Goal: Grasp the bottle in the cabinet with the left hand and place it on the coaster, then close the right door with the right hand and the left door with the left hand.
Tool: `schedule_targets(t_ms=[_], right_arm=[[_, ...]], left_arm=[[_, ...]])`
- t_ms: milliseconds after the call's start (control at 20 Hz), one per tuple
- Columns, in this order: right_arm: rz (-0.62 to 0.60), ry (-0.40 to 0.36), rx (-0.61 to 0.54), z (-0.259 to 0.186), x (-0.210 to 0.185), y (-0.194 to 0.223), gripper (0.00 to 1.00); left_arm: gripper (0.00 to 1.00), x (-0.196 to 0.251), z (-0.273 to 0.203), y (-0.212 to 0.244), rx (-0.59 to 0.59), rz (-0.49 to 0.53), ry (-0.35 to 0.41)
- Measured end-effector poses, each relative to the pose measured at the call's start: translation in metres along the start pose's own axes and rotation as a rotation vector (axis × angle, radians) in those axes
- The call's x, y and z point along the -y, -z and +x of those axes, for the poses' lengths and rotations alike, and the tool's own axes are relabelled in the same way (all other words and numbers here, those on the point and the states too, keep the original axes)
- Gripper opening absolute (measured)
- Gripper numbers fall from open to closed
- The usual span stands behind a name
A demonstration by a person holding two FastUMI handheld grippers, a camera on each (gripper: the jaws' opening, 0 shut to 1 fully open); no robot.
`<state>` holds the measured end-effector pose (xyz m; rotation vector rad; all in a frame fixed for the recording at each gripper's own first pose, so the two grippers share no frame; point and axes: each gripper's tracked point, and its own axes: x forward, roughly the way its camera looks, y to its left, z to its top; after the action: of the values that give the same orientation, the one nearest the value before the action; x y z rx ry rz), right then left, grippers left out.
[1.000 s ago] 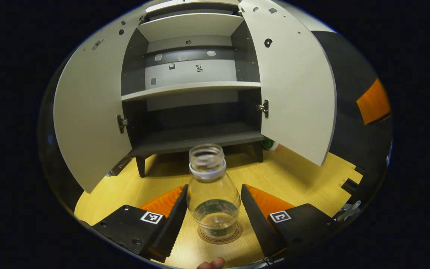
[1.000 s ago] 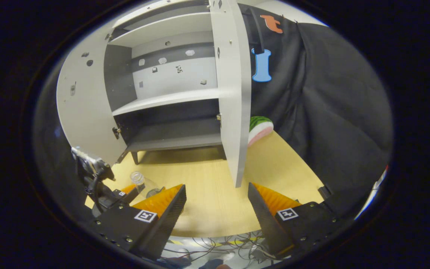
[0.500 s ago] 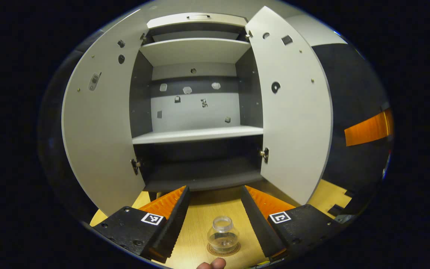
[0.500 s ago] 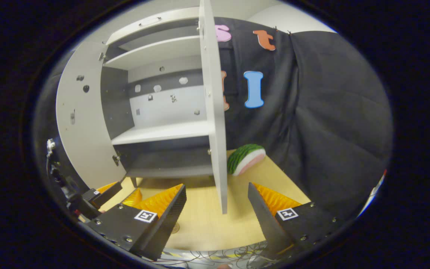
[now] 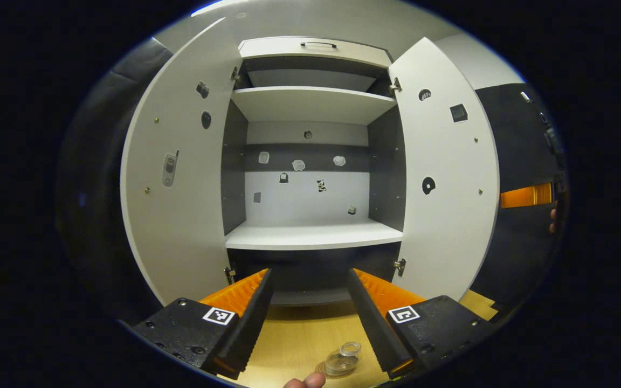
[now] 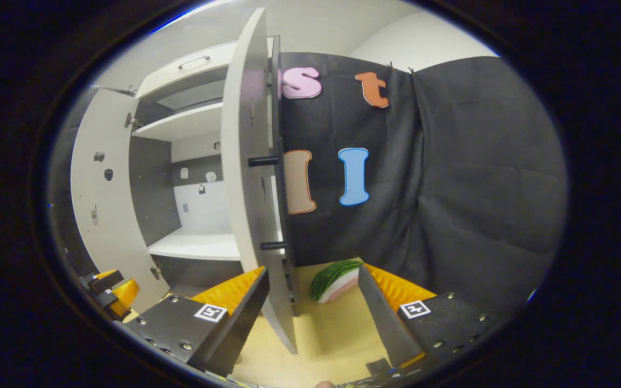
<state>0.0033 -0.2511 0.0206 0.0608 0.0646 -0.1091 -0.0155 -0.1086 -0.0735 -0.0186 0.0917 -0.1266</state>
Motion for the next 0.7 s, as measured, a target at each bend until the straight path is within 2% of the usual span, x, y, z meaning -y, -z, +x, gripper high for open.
schedule_targets(t_ms=[400, 450, 500, 700], right_arm=[[-0.002, -0.070, 0.009, 0.029, -0.003, -0.004, 1.00], [-0.006, -0.076, 0.018, 0.032, -0.002, -0.006, 0.93], [-0.008, -0.083, 0.018, 0.031, -0.003, -0.007, 1.00], [-0.015, -0.108, 0.027, 0.032, -0.009, -0.008, 0.98]], left_arm=[[0.88, -0.032, -0.003, 0.000, -0.028, 0.011, -0.083], [0.88, -0.036, -0.004, 0.002, -0.034, 0.009, -0.093], [0.88, -0.039, -0.004, 0.002, -0.037, 0.005, -0.099], [0.88, -0.047, -0.007, 0.007, -0.049, 0.003, -0.109]])
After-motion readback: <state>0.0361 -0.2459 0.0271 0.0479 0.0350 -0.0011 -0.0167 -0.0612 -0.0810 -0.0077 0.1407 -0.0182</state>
